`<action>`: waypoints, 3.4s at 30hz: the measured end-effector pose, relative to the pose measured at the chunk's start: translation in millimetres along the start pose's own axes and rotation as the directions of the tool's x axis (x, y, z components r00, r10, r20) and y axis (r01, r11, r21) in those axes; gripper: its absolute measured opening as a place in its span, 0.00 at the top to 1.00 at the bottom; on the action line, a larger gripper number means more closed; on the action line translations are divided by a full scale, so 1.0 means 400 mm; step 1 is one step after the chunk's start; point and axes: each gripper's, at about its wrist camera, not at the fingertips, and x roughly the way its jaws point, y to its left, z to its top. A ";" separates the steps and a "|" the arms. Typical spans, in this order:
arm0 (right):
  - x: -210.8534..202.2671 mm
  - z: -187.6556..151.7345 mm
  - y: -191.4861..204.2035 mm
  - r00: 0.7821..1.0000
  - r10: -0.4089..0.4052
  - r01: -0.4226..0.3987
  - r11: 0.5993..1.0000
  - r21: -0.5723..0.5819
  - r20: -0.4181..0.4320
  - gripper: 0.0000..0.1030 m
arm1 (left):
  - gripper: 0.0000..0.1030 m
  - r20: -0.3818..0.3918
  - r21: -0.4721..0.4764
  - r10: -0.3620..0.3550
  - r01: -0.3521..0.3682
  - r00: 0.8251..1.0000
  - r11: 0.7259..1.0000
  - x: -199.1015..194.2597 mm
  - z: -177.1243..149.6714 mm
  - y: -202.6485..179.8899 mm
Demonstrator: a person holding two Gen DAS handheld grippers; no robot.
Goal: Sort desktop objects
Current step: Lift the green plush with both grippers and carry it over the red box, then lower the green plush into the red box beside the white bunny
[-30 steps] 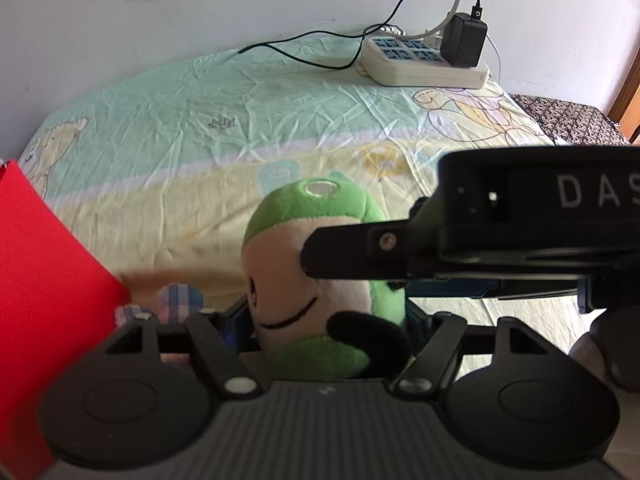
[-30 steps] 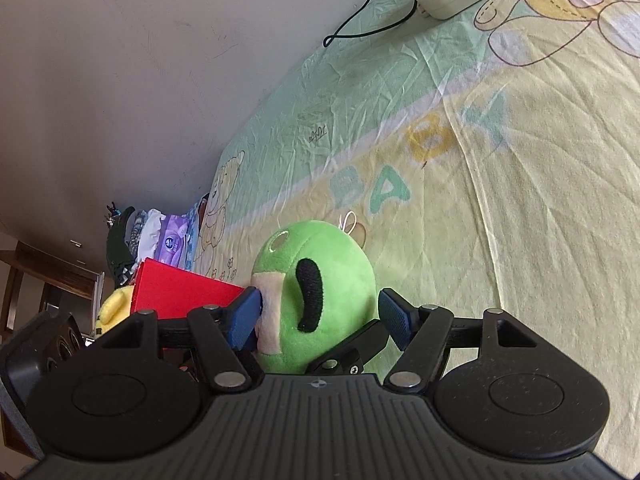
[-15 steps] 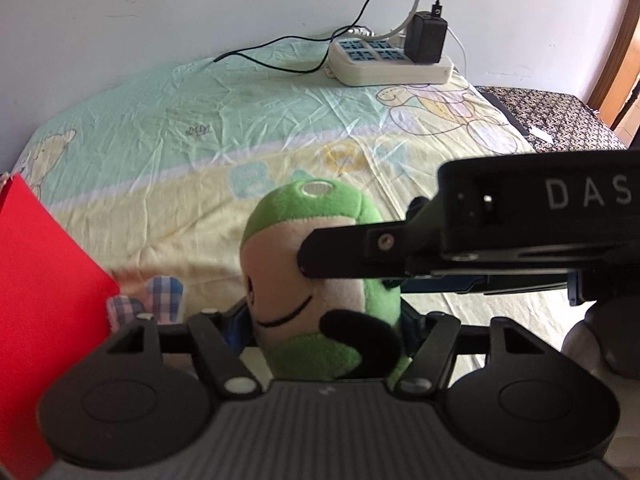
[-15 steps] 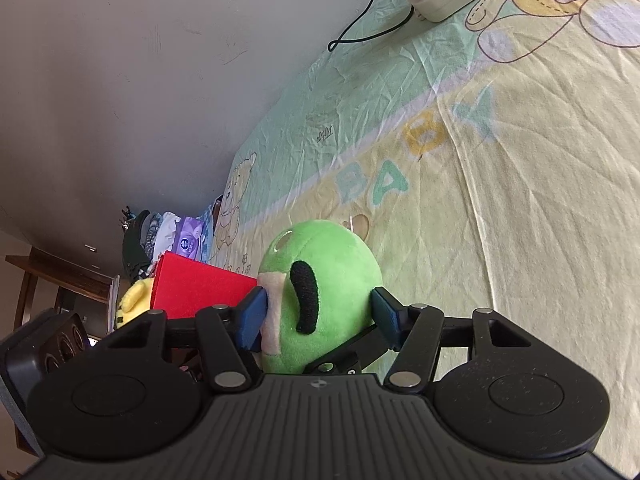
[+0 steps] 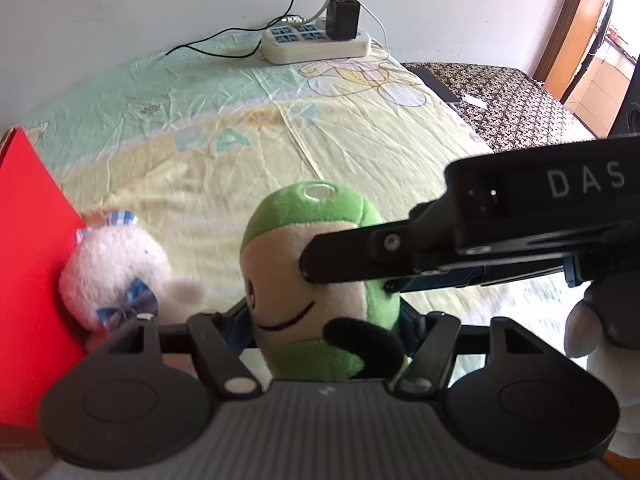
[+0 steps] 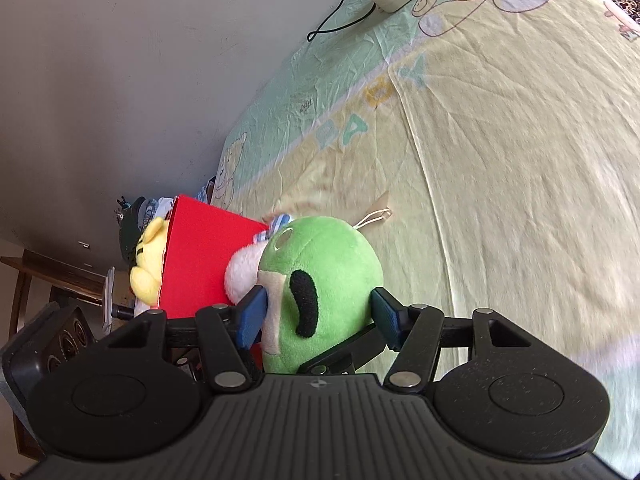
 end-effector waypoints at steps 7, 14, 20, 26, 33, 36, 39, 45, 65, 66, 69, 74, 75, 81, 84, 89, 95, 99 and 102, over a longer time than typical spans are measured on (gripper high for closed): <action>-0.026 -0.092 0.029 0.999 0.003 -0.004 1.000 -0.024 -0.039 0.41 | 0.34 -0.012 0.004 -0.005 0.005 1.000 1.000 -0.065 -0.087 -0.003; 0.008 -0.157 0.085 0.990 0.020 -0.033 0.995 -0.089 -0.140 0.41 | 0.34 -0.030 -0.052 0.031 -0.033 0.999 0.998 -0.141 -0.176 0.042; 0.080 -0.214 0.153 0.963 0.059 -0.096 0.987 -0.130 -0.261 0.41 | 0.34 -0.048 -0.132 0.094 -0.099 0.994 0.986 -0.214 -0.254 0.121; 0.154 -0.272 0.262 0.934 0.087 -0.162 0.968 -0.194 -0.347 0.41 | 0.34 -0.028 -0.201 0.151 -0.153 0.988 0.968 -0.309 -0.315 0.224; 0.235 -0.316 0.421 0.914 0.141 -0.246 0.938 -0.245 -0.380 0.41 | 0.34 0.041 -0.226 0.218 -0.203 0.975 0.953 -0.443 -0.344 0.355; 0.262 -0.324 0.493 0.915 0.164 -0.277 0.920 -0.278 -0.370 0.41 | 0.34 0.085 -0.213 0.245 -0.223 0.966 0.951 -0.500 -0.344 0.406; 0.283 -0.324 0.557 0.918 0.194 -0.305 0.903 -0.303 -0.347 0.41 | 0.34 0.136 -0.216 0.248 -0.216 0.959 0.952 -0.552 -0.330 0.466; 0.322 -0.303 0.659 0.942 0.240 -0.314 0.875 -0.368 -0.234 0.41 | 0.34 0.233 -0.163 0.237 -0.203 0.943 0.966 -0.600 -0.273 0.570; 0.483 -0.198 0.641 0.984 0.129 -0.086 0.948 -0.307 0.120 0.42 | 0.31 0.222 -0.047 0.059 -0.050 0.973 0.998 -0.364 -0.118 0.797; 0.492 -0.196 0.637 0.985 0.121 -0.079 0.950 -0.303 0.121 0.43 | 0.29 0.215 -0.044 0.068 -0.060 0.974 0.997 -0.354 -0.119 0.799; 0.508 -0.196 0.635 0.989 0.089 -0.050 0.953 -0.298 0.121 0.43 | 0.29 0.202 -0.034 0.078 -0.073 0.976 0.997 -0.335 -0.122 0.807; 0.514 -0.194 0.633 0.992 0.062 -0.028 0.957 -0.289 0.109 0.44 | 0.27 0.193 -0.030 0.075 -0.071 0.978 0.997 -0.328 -0.133 0.812; 0.511 -0.195 0.631 0.993 0.050 -0.018 0.958 -0.285 0.107 0.45 | 0.27 0.194 -0.023 0.076 -0.073 0.978 0.997 -0.329 -0.138 0.810; 0.504 -0.199 0.619 0.996 -0.013 0.037 0.957 -0.289 0.086 0.52 | 0.22 0.202 0.054 0.113 -0.127 0.973 0.990 -0.326 -0.174 0.781; 0.508 -0.208 0.633 0.995 -0.052 0.077 0.940 -0.332 0.084 0.54 | 0.22 0.207 0.069 0.120 -0.137 0.971 0.988 -0.335 -0.181 0.775; 0.516 -0.202 0.629 0.992 -0.078 0.107 0.937 -0.332 0.101 0.56 | 0.19 0.226 0.049 0.081 -0.094 0.971 0.994 -0.366 -0.199 0.780; 0.525 -0.230 0.663 0.991 -0.122 0.133 0.901 -0.414 0.052 0.61 | 0.26 0.181 -0.009 0.045 -0.044 0.982 0.999 -0.342 -0.220 0.792; 0.537 -0.222 0.655 0.990 -0.139 0.140 0.901 -0.410 0.032 0.61 | 0.27 0.166 -0.050 0.037 -0.029 0.985 0.998 -0.324 -0.223 0.801; 0.525 -0.221 0.649 0.993 -0.117 0.120 0.907 -0.403 0.033 0.60 | 0.27 0.170 -0.064 0.039 -0.028 0.985 0.998 -0.322 -0.225 0.803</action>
